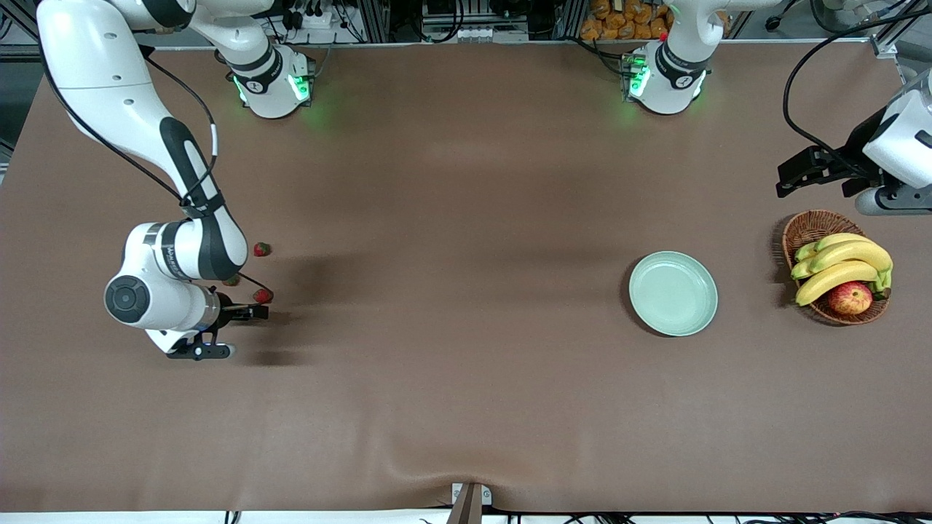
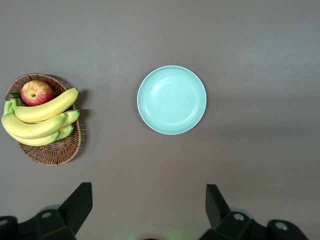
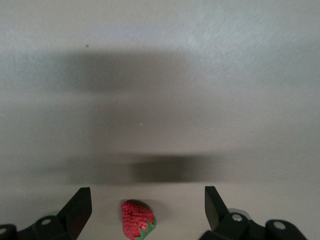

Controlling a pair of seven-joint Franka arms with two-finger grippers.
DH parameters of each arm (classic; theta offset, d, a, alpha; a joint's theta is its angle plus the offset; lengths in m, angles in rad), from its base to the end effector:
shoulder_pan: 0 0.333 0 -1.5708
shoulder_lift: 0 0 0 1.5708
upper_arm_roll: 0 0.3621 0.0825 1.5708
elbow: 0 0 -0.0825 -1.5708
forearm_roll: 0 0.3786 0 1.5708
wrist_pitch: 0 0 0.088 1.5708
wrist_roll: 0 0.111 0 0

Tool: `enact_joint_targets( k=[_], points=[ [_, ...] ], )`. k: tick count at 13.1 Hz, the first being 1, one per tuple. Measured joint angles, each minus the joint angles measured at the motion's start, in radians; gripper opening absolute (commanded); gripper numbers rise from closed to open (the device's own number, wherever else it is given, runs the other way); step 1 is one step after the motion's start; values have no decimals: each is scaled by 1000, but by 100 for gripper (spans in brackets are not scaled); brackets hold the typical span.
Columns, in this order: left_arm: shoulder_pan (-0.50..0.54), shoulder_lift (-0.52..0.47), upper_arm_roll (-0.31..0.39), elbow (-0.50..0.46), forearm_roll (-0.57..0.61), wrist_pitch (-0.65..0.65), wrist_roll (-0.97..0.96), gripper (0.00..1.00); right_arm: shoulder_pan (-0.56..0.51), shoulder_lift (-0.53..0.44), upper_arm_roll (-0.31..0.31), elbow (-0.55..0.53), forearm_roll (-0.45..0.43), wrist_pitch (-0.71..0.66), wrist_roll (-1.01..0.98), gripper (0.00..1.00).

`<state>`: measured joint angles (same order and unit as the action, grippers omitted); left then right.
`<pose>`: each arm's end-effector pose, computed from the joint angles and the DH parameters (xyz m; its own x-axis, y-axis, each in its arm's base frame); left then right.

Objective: Collect all strawberries into plate
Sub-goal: 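Reach the right gripper down and grasp a red strawberry, then carry the strawberry toward the table middle while the left gripper reaches over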

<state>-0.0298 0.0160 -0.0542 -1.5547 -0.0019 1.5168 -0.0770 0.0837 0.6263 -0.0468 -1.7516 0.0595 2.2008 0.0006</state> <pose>0.5468 -0.0460 0.6607 0.9985 -0.0070 -0.0539 -0.0071 -1.0000 -0.0014 0.6670 0.0302 0.2372 0.9845 0.0046 -0.1754 0.0022 -0.9999 -0.0137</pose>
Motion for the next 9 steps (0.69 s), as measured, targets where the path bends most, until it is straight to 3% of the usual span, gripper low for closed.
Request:
enact_joint_targets(
  k=[6,7,9],
  points=[
    [1,3,0,-7,0,26,0,100,29,18,0,-14,2,-56,0,76],
    [1,6,0,-7,0,31,0,100,29,22,-1,-16,2,-57,0,64],
    [0,7,-1,-8,0,32,0,100,29,33,-2,-22,2,-58,-1,18]
  ],
)
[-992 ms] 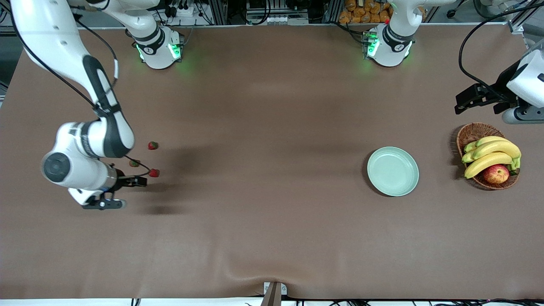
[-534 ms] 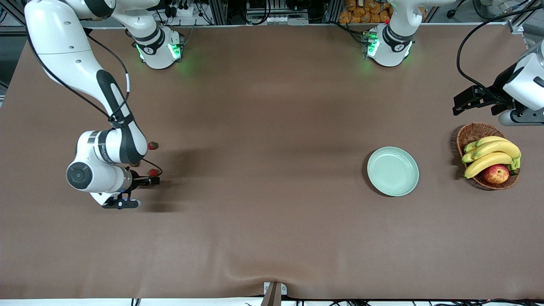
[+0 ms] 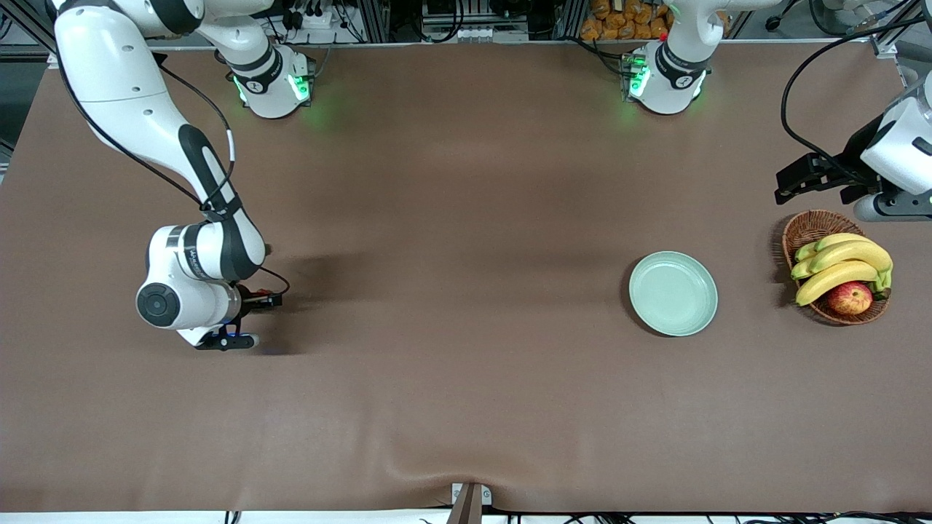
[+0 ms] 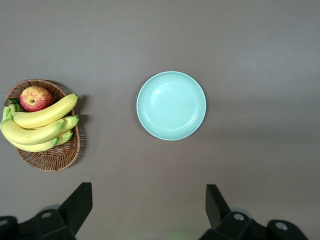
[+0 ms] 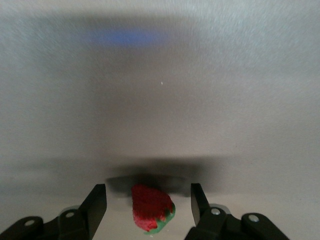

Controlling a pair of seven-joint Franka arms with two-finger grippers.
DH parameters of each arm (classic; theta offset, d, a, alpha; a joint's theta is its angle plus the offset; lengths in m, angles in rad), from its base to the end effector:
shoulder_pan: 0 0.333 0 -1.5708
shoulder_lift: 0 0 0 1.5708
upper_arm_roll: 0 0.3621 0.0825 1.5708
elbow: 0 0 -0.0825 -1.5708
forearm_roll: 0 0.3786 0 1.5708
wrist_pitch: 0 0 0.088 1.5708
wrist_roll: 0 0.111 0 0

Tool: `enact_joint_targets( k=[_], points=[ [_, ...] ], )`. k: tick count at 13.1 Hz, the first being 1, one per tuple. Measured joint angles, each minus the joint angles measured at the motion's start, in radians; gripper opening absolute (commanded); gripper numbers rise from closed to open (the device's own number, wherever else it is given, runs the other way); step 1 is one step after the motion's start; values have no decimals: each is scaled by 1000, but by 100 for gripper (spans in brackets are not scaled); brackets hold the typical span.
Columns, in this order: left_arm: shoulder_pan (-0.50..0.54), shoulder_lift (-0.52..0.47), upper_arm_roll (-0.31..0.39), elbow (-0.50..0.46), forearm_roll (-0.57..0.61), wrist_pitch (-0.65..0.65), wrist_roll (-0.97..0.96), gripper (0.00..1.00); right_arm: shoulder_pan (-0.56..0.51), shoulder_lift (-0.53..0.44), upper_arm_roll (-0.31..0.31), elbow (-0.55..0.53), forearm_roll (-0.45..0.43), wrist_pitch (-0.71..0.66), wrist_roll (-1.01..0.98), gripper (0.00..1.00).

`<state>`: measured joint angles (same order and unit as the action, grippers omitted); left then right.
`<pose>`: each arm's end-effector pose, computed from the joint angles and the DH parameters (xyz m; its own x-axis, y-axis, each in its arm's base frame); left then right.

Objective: Collect all strawberries into plate
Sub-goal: 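Carry the strawberry toward the table middle while the left gripper reaches over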

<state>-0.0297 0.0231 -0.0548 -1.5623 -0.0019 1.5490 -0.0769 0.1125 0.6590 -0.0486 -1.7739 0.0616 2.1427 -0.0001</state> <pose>0.5525 -0.0466 0.6560 0.9993 -0.0076 -0.0365 -0.0076 -1.0000 0.0004 0.6470 0.0470 0.2039 0.9580 0.0292 -0.2851 0.0274 -0.9996 -0.0104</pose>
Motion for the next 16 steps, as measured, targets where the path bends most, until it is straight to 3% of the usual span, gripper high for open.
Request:
enact_joint_targets(
  k=[1,5,7,10,12,16],
  points=[
    [0,0,0,0,0,0,0,100,0,2,-1,0,0,0,0,1],
    [1,0,0,-4,0,0,0,100,10,-4,2,27,0,12,-2,0],
    [1,0,0,-8,0,0,0,100,67,-4,5,84,39,13,2,0],
    [4,0,0,-14,0,-1,0,100,242,-3,7,149,324,31,118,0],
    [5,0,1,-23,0,-2,0,100,379,9,8,166,511,123,210,0],
    [1,8,-5,-122,0,57,0,100,619,116,3,214,764,368,249,0]
  ],
)
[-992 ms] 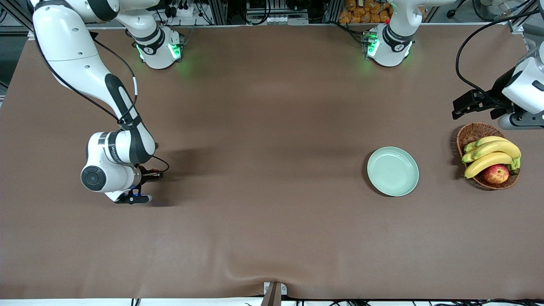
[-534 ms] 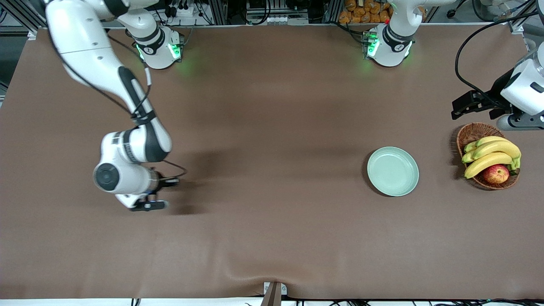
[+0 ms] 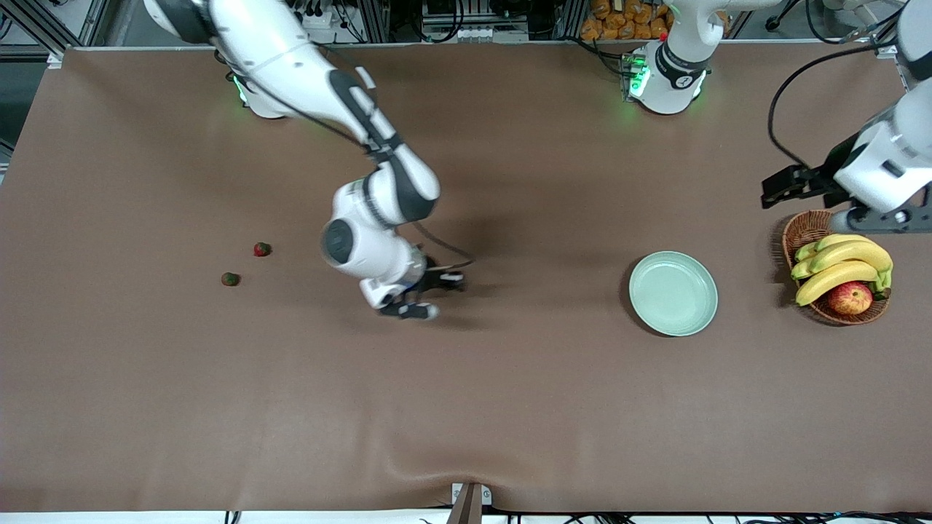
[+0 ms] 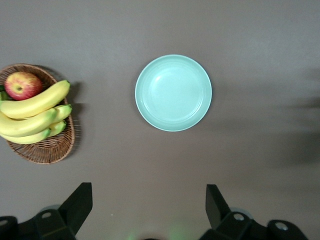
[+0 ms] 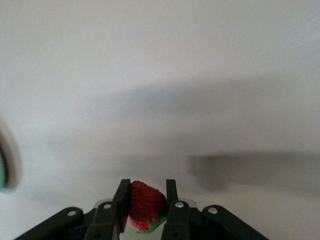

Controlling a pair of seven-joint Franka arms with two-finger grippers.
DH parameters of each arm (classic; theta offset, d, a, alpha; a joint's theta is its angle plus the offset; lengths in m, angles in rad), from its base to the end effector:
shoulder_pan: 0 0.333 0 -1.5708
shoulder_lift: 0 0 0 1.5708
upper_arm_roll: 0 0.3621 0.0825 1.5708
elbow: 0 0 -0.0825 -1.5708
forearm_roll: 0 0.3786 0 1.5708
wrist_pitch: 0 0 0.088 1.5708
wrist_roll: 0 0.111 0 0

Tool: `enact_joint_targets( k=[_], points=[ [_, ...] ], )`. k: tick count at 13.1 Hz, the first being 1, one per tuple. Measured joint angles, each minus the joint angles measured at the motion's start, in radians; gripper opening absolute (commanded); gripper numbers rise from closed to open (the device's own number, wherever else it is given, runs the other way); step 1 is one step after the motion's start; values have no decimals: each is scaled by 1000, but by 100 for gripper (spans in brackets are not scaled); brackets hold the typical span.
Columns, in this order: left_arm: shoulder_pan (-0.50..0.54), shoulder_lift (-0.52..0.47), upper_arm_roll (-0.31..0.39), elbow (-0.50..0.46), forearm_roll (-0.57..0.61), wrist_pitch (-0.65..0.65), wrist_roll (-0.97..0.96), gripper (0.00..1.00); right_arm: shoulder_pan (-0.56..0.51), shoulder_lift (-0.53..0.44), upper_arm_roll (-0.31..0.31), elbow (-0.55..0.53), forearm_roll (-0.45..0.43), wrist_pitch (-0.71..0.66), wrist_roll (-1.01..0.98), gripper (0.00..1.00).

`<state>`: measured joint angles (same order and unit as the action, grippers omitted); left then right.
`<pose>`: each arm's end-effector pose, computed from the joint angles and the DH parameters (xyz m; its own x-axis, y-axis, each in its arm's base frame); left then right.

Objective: Collect all strawberries into plate
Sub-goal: 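Carry the strawberry toward the table middle while the left gripper reaches over, then release the strawberry on the table with the right gripper and withdraw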

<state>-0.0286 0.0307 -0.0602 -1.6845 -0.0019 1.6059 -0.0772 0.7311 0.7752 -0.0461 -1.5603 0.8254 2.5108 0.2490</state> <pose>0.5533 -0.0490 0.5997 0.9940 -0.0112 -0.1090 -0.0118 -0.9999 -0.0047 0.5772 0.4749 0.2366 0.9813 -0.1510 -0.1190 -0.1904 -0.8482 -0.4943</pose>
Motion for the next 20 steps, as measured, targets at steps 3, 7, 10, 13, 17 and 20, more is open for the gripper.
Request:
enact_joint_targets(
  k=[3,7,10,13,17,20],
  points=[
    [-3,12,-57,-175,0,195,-36,100,121,118,-35,123,150,93,4,13],
    [-8,60,-188,-338,0,416,-269,100,126,165,-54,179,162,97,12,90],
    [-22,145,-254,-349,0,534,-410,100,97,160,-68,177,164,98,19,100],
    [-77,237,-260,-347,0,669,-549,100,-30,85,-84,77,161,98,12,100],
    [-194,388,-261,-226,0,788,-729,100,-325,-156,-92,-211,30,-62,-144,100],
    [-254,541,-257,-48,72,789,-805,96,-517,-307,-89,-312,-299,-263,-166,100]
  ],
)
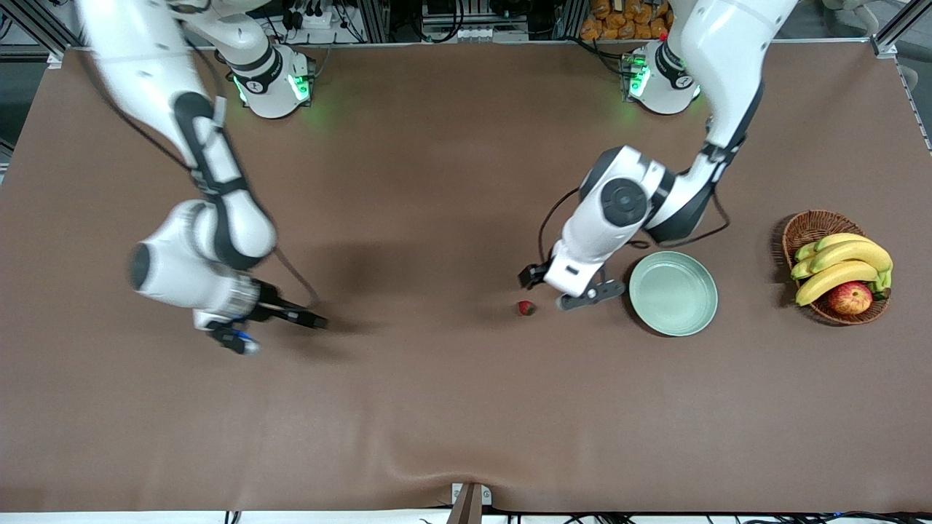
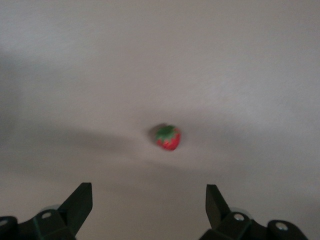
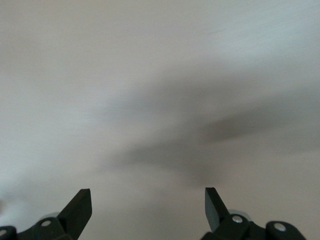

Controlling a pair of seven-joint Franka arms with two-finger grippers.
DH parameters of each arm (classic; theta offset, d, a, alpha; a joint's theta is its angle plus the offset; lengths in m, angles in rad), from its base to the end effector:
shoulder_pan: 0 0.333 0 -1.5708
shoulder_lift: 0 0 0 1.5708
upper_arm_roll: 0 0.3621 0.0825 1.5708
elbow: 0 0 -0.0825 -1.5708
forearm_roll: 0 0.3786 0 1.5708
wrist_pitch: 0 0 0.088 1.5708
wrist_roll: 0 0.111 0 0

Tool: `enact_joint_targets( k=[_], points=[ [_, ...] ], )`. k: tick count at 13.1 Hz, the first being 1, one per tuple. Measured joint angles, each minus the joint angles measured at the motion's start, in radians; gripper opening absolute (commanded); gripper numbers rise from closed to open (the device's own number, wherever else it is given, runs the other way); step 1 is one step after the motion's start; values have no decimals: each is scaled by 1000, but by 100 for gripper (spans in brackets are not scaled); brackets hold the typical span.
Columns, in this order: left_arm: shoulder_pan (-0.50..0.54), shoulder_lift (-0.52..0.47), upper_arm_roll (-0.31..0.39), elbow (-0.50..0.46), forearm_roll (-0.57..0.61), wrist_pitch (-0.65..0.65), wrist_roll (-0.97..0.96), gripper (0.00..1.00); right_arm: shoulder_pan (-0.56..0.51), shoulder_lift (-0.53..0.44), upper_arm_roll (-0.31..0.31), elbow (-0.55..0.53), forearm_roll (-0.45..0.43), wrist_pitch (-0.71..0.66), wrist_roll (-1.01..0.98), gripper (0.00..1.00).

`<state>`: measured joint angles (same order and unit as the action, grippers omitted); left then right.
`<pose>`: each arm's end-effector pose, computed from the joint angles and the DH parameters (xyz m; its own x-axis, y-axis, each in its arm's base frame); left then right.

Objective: Collect all strawberries into plate
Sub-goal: 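Release the strawberry on the table with the right gripper and withdraw, then grasp the strawberry with the left gripper while the right gripper reaches another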

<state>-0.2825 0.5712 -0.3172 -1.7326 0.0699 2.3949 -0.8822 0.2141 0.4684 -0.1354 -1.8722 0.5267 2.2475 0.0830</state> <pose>0.5949 -0.3691 0.3147 0.9581 0.2862 -0.0136 0.2844 -0.9442 0.1660 0.6427 0.0739 0.3004 0.9379 -0.3097 -0.1561 -0.3437 -0.8909 -0.2970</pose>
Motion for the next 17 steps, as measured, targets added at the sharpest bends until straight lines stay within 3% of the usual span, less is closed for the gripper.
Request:
enact_joint_targets(
  k=[2,4,6,10,13,15,16,17],
  points=[
    [-8,95,2,93,83,3,-42,93,-79,-48,2,-11,-227,-46,-1,100],
    [-9,174,5,151,123,41,-50,89,-132,-58,3,-11,-394,-47,-1,100],
    [-13,231,7,179,129,87,-56,86,-174,-53,4,-17,-458,-47,-1,100],
    [-44,257,10,190,134,94,-105,76,-214,7,5,-39,-470,-47,-9,100],
    [-47,258,15,178,144,69,-106,48,-214,70,12,-45,-470,-46,-9,93],
    [-47,260,17,176,144,32,-106,9,-214,90,18,-47,-470,-50,-9,73],
    [-48,259,17,176,145,15,-106,0,-213,92,21,-48,-470,-66,-9,62],
    [-48,257,17,179,148,-11,-106,0,-212,91,22,-47,-470,-85,-9,56]
  ],
)
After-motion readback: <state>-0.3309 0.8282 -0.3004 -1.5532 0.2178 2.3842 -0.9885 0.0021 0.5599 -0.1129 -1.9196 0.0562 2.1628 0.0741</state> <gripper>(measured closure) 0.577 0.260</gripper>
